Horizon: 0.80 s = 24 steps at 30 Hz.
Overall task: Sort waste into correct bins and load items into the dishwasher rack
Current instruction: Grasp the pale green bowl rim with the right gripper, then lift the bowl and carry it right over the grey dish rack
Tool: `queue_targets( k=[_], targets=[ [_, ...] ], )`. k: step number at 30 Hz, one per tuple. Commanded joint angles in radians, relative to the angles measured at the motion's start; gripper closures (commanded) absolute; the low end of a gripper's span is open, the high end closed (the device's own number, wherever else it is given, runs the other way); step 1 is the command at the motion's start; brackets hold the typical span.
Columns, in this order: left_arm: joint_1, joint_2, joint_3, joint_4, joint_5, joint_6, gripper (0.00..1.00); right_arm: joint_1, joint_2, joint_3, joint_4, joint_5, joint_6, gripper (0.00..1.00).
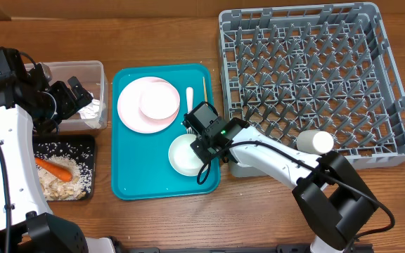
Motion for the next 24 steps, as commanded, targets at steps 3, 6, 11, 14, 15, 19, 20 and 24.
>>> queue_targets(
  k=[3, 6, 11, 14, 15, 19, 20, 24],
  targets=[
    [0.003, -0.023, 0.017, -0.002, 0.005, -0.006, 0.00, -0.003, 0.005, -0.003, -0.005, 0.024, -0.007, 0.96],
    [0.003, -0.023, 0.017, -0.002, 0.005, -0.006, 0.00, -0.003, 0.005, -0.003, -0.004, 0.025, -0.007, 0.96],
    [0.003, -0.023, 0.017, -0.003, 0.005, -0.006, 0.00, -0.003, 0.005, -0.003, -0.005, 0.025, -0.007, 0.96],
    [0.003, -0.023, 0.017, -0.003, 0.005, -0.006, 0.00, -0.003, 0.005, -0.003, -0.004, 0.025, -0.007, 0.96],
    [0.003, -0.023, 0.017, -0.002, 0.005, -0.006, 0.00, -0.003, 0.005, 0.002, -0.008, 0.025, -0.007, 0.96],
    [0.003, -0.023, 0.017, -0.002, 0.005, -0.006, 0.00, -0.003, 0.005, 0.047, -0.029, 0.025, -0.007, 0.96],
    [0.003, -0.023, 0.017, -0.002, 0.005, -0.006, 0.00, -0.003, 0.002, 0.060, -0.031, 0.024, -0.007, 0.96],
    [0.003, -0.023, 0.017, -0.002, 0.005, -0.006, 0.00, 0.001, -0.016, 0.133, -0.067, 0.021, -0.007, 0.96]
  ],
)
